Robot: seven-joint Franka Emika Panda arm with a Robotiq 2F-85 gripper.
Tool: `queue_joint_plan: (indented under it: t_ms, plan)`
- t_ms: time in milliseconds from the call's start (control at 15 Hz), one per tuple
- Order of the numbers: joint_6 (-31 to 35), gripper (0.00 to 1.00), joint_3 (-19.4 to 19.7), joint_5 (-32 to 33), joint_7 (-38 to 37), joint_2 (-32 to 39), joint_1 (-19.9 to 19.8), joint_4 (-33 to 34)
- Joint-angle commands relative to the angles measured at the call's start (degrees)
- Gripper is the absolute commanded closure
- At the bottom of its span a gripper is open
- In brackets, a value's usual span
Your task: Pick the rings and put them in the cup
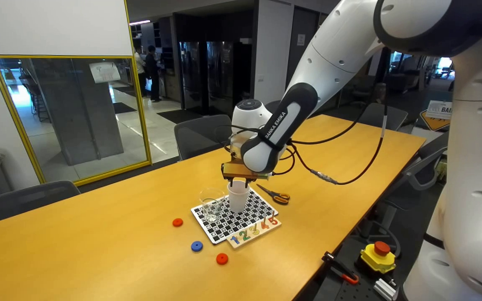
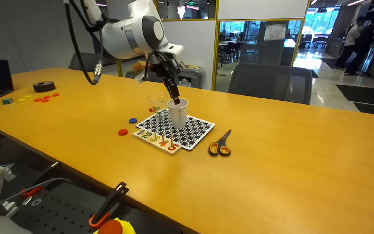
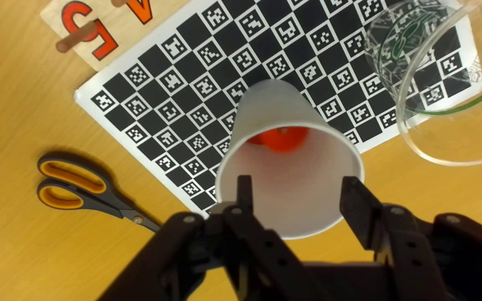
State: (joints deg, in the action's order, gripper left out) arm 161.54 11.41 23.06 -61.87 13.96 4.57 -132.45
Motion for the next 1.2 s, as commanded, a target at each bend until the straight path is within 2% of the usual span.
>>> queue_joint_plan:
  t_ms: [0,133,467,800,1133]
  plan:
    - [0.29,0.10,0.28,-2.32,0.98,0.82,0.43,1.45]
    - [0.32,0.00,0.35,-2.73,0.97,0.06,0.60,0.98]
    - [-1.22,0.00,0.48,-1.57,-0.54,-3.61,2.11,-0.88]
    - [-3.65,0.00,-5.13,-6.81,4.43,-9.24,1.50,-5.78]
    - [-4.28,0.00,-11.59,-15.75,11.23,-12.27,1.61,-11.67]
